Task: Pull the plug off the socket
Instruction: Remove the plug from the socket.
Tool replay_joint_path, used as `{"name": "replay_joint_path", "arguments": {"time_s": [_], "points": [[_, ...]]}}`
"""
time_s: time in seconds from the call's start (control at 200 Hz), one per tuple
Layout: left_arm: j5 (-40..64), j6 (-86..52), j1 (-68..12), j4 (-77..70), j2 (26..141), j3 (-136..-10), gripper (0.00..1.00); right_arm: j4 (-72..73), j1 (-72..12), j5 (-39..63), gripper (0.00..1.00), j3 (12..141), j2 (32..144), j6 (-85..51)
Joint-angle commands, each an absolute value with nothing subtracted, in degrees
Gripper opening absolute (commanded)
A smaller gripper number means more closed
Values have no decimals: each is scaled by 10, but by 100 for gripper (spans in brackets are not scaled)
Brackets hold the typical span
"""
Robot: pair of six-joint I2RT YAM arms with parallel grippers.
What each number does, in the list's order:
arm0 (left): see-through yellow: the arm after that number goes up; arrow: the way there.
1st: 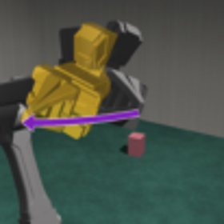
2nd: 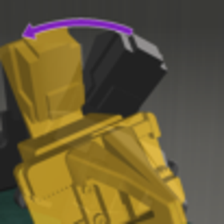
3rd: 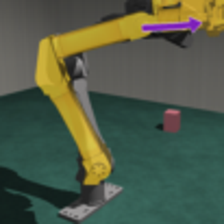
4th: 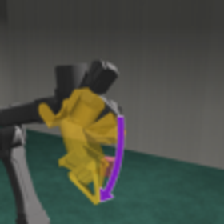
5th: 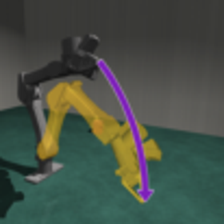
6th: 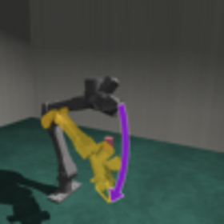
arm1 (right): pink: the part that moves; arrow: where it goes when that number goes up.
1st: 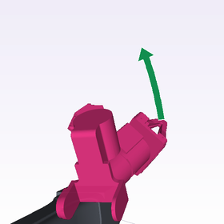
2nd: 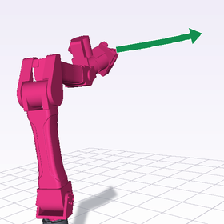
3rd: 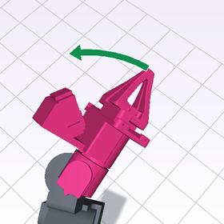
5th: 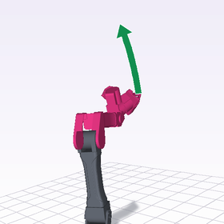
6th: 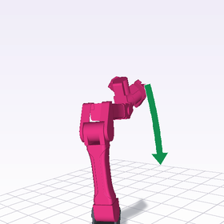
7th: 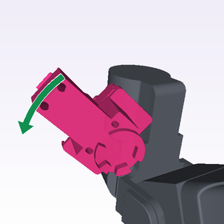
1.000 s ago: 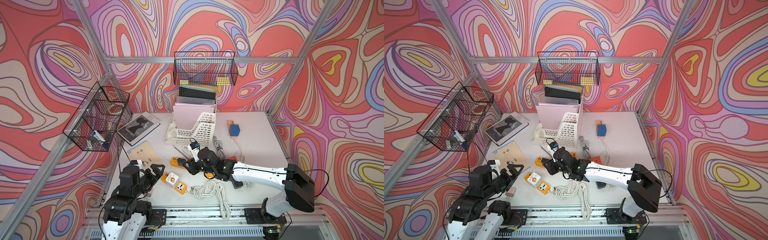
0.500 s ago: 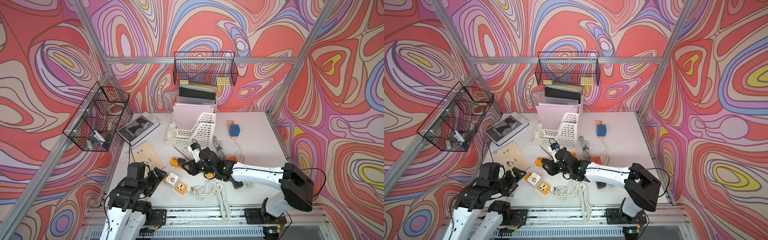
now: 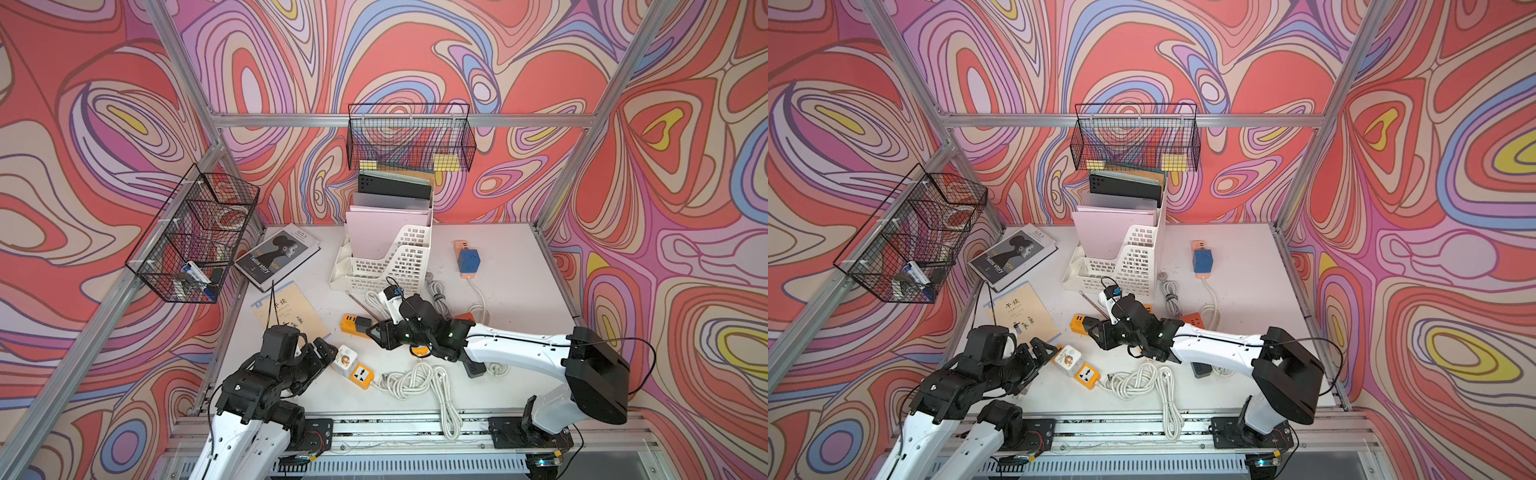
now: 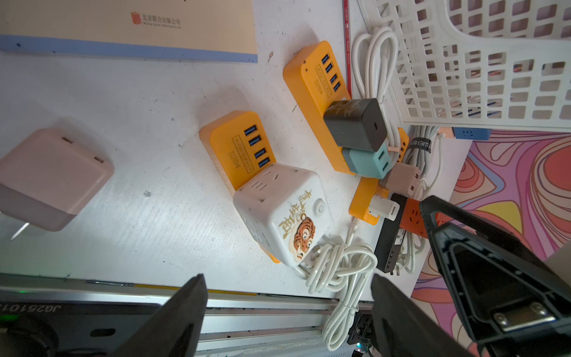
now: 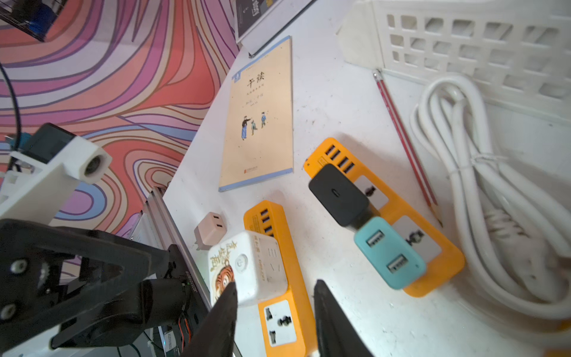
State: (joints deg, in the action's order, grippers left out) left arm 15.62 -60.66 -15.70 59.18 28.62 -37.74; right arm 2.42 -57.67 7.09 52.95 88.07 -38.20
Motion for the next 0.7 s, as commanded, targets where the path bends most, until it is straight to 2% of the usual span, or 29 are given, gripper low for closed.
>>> {"name": "replay_joint_path", "arguments": {"time_s": [0.0,0.225,0.361,0.486,0.696], "points": [[150,-603,-164,588,293,-375,89,51,-574,50,42,495,852,-427],[104,-615,-191,595,320,-391,90,42,-574,90,42,521,875,-435],[60,-674,-228,597,317,-392,91,60,-571,83,42,498,869,-423],[52,-735,-248,601,324,-394,92,75,-555,125,43,517,896,-399],[19,-751,-254,634,414,-424,94,68,-526,201,43,555,943,-367]]}}
